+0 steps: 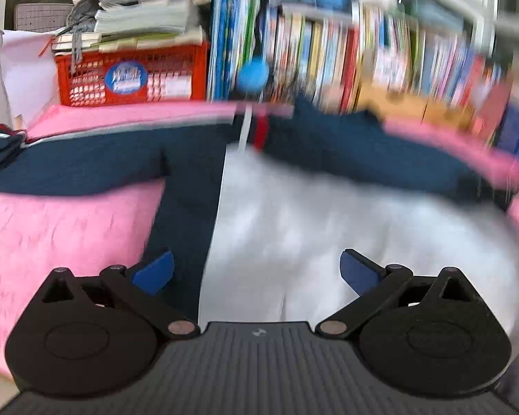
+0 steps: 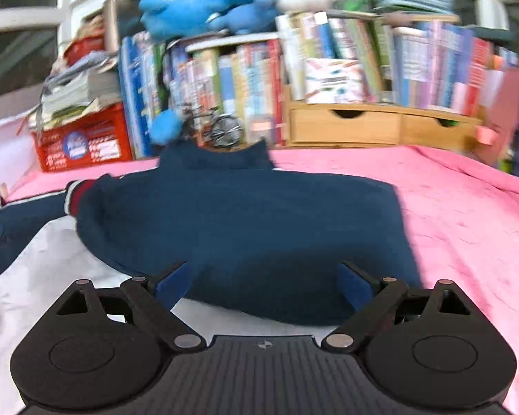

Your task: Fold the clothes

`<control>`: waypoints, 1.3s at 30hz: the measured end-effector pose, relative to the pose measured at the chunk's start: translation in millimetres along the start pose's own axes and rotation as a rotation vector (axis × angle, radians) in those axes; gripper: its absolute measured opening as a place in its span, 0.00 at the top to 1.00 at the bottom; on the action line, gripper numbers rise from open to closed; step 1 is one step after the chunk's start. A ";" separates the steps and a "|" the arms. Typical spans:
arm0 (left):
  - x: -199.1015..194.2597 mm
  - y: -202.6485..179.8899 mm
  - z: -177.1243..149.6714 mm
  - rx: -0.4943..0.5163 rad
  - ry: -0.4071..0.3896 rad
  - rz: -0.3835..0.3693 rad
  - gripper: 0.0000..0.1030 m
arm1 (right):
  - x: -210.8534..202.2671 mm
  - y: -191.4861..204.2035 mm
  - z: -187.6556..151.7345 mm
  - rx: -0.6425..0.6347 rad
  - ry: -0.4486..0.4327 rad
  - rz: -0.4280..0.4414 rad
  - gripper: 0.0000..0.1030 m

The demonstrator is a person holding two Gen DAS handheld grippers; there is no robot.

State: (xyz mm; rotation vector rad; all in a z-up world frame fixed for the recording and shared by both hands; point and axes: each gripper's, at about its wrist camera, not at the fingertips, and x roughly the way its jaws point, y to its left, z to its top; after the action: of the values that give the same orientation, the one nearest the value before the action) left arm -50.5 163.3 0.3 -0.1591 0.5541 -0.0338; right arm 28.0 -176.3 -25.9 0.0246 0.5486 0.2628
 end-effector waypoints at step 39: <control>53.8 80.1 47.4 -0.128 0.083 0.353 0.00 | -6.6 35.8 17.7 -0.171 -0.054 0.140 0.00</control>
State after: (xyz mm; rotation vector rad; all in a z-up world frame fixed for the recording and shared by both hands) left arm 19.3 245.0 -0.8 -0.1829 0.6610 0.3403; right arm 23.2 -142.6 -4.1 -0.0953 0.4696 0.4441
